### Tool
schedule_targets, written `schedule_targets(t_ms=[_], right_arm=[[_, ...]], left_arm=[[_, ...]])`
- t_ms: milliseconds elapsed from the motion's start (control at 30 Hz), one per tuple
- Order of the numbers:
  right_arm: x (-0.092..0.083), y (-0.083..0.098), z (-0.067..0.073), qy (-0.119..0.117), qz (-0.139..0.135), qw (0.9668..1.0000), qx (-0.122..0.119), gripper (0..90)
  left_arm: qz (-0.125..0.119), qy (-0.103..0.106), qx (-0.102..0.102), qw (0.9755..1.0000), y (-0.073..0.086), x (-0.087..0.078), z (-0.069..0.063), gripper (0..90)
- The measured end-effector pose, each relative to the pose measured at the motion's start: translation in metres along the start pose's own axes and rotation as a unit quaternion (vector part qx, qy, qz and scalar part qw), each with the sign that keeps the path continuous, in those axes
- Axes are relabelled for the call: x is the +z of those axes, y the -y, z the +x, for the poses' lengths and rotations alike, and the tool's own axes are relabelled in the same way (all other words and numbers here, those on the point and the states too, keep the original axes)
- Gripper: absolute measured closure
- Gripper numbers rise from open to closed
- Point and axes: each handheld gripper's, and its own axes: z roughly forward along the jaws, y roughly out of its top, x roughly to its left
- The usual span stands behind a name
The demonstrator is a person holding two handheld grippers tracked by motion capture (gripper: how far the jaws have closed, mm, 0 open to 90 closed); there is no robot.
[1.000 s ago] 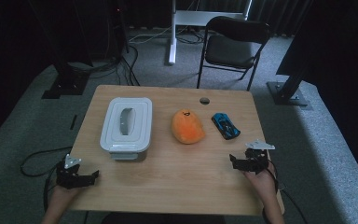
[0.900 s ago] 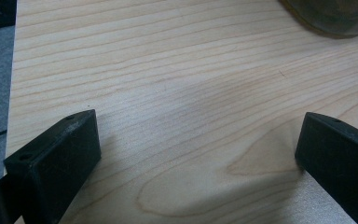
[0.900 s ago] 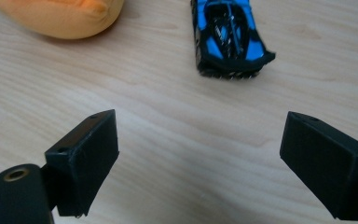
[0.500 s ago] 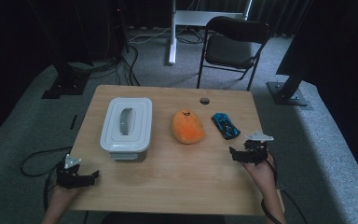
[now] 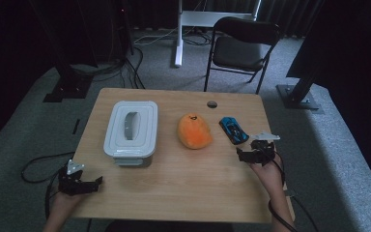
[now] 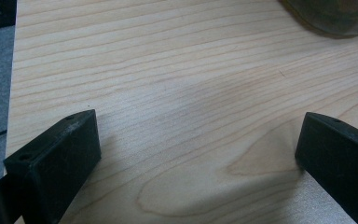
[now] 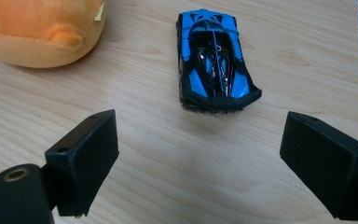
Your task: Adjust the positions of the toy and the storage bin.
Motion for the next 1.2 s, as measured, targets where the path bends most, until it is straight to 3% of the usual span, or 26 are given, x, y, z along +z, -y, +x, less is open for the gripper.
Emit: schedule_targets(t_ms=[1200], right_arm=[[0.060,-0.042,-0.007,-0.017,0.036,0.9991,0.012,10.7]], left_arm=[[0.000,0.000,0.000,1.0000,0.000,0.000,0.000,0.4]])
